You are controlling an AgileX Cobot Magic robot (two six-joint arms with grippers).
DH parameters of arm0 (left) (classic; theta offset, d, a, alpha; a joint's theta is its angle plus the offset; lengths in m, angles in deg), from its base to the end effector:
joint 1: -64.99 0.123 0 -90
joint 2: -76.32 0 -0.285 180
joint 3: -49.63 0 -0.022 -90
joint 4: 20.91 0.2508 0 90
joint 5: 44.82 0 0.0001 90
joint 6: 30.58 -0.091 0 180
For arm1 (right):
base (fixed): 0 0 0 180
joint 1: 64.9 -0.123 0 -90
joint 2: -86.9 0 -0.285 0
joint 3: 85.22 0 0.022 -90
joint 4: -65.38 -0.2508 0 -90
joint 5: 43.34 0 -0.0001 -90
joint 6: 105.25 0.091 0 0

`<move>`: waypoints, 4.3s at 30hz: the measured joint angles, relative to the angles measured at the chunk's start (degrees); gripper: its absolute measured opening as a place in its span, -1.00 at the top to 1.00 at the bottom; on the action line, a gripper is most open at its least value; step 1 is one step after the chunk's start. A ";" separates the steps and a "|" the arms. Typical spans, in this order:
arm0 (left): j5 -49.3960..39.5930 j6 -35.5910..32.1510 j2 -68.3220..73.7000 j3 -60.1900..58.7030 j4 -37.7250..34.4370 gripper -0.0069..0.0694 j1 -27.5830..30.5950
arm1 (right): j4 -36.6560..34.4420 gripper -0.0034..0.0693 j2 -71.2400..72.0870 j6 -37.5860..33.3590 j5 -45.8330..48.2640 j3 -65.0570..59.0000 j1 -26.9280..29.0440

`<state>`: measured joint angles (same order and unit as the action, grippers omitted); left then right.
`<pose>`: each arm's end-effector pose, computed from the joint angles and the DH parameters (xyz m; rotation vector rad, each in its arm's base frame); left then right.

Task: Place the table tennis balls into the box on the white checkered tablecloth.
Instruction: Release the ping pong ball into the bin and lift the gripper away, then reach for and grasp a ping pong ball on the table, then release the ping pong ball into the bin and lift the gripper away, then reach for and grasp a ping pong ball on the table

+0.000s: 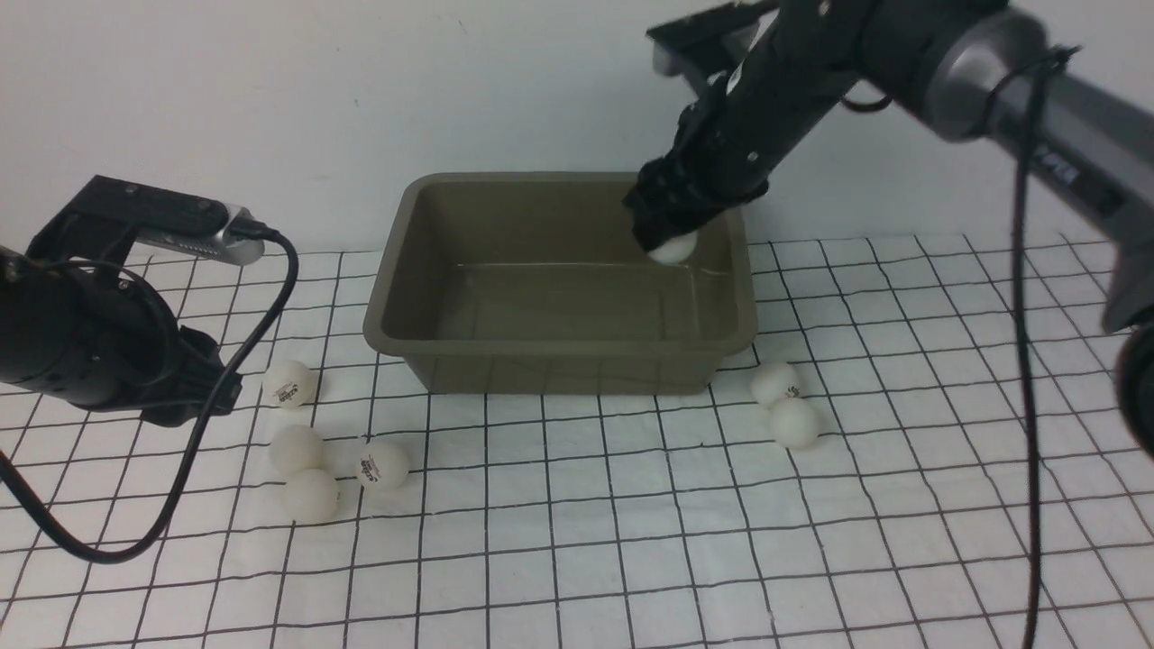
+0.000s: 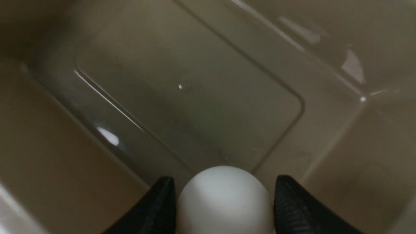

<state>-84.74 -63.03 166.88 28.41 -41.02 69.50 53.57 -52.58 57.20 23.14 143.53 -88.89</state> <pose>0.2889 0.0026 0.2585 0.3527 2.5595 -0.1555 0.4525 0.2201 0.2448 -0.9147 2.5831 0.3132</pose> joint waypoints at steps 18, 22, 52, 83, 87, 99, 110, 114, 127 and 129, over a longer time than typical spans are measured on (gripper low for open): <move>-0.50 0.00 0.07 0.00 0.00 -0.03 0.00 | 12.79 -0.51 8.72 7.62 5.23 3.13 -0.04; -0.63 0.00 0.07 0.00 0.00 -0.03 0.00 | 14.02 -0.51 17.82 9.65 5.23 -5.12 1.39; -0.85 0.00 0.07 0.06 -1.09 -0.03 0.00 | 9.91 -0.51 25.35 11.76 -14.21 -48.23 2.47; -1.66 0.00 0.07 0.06 -1.15 -0.03 0.00 | 11.81 -0.10 15.06 13.22 -20.86 -47.44 2.47; -1.66 0.00 0.07 0.06 -1.15 -0.03 0.00 | 11.81 -0.10 15.12 13.17 -14.61 -44.42 2.47; -1.66 0.00 0.07 0.06 -1.15 -0.03 0.00 | 3.76 -0.10 19.66 8.44 1.48 -20.80 2.01; -1.66 0.00 0.07 0.06 -1.15 -0.03 0.00 | -1.87 -0.10 1.67 -0.34 -2.42 -6.40 0.84; -1.66 0.00 0.07 0.06 -1.15 -0.03 0.00 | -2.26 -0.24 0.45 -1.56 -3.61 -6.22 0.84; -2.06 0.00 0.07 0.06 -1.16 -0.03 0.00 | 4.09 -0.41 1.41 -0.94 4.54 7.32 0.84; -2.18 0.00 0.07 0.06 -1.16 -0.03 0.00 | 6.69 -0.41 2.87 -0.23 4.92 7.90 0.89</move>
<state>-86.92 -63.03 166.95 28.47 -42.19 69.50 60.26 -49.71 56.97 28.06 151.43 -88.00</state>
